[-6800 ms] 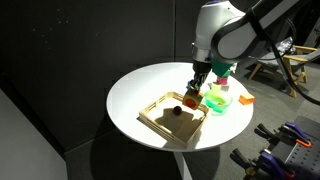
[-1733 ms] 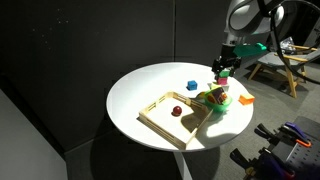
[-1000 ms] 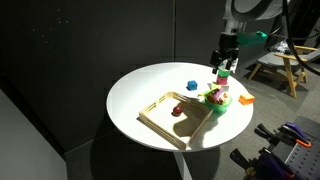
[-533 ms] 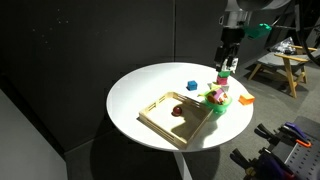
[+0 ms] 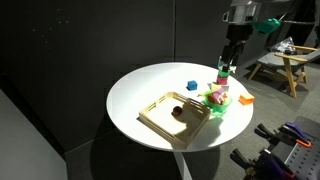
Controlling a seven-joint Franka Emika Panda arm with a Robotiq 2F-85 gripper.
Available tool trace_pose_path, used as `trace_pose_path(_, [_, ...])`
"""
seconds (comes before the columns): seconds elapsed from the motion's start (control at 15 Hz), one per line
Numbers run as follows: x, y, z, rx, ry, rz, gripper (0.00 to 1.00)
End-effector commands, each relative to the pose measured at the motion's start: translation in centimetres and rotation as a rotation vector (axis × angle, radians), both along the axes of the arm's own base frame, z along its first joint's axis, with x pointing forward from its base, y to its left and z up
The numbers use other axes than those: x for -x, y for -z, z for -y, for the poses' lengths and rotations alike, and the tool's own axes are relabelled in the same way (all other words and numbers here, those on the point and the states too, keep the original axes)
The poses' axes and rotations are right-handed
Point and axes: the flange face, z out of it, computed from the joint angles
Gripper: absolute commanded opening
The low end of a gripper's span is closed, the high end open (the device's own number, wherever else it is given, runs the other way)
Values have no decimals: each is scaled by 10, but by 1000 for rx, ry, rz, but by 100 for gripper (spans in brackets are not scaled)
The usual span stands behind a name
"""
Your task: Remove the block with a house image from the wooden tray and move it into the green bowl
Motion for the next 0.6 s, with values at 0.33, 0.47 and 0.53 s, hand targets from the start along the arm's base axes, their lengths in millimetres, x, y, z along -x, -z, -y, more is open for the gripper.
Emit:
trace_pose_path(0.33, [31,-20,-17,39,143,30,100])
trace_pose_path(0.47, [35,-23,-20,43,161,35,100])
trace_pose_path(0.53, [37,-24,-21,44,168,37,100])
